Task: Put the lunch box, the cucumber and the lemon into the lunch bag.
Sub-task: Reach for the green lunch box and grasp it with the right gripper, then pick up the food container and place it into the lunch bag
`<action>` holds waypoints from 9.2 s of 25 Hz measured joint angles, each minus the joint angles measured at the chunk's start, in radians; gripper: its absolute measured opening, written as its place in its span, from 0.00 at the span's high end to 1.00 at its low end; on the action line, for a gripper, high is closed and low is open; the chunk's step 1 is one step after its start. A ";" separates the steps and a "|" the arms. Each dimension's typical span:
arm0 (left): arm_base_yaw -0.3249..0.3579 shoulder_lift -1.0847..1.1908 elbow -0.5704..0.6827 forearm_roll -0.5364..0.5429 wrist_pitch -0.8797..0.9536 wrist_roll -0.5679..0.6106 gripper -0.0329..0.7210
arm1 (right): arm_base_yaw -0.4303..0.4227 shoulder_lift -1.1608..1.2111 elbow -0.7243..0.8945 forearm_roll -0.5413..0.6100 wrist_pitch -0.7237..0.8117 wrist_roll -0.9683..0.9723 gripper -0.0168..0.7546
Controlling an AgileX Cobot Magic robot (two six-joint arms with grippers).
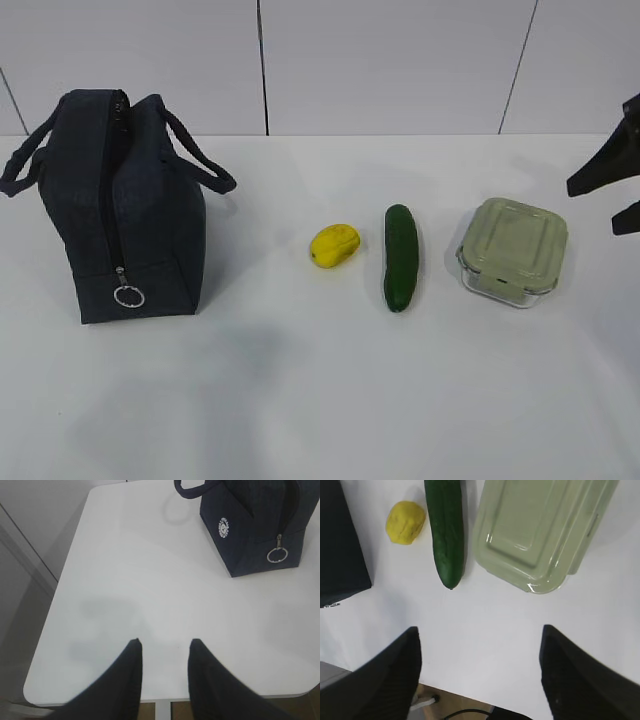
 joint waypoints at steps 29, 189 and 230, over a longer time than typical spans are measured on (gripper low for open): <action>0.000 0.000 0.000 0.000 0.000 0.000 0.66 | -0.173 0.268 0.009 0.290 -0.011 -0.381 0.27; 0.000 0.000 0.000 0.000 0.000 0.000 0.66 | -0.014 0.470 0.009 0.539 -0.154 -0.482 0.49; 0.000 0.000 0.000 0.000 0.000 0.000 0.66 | -0.013 0.481 0.009 0.620 -0.075 -0.525 0.50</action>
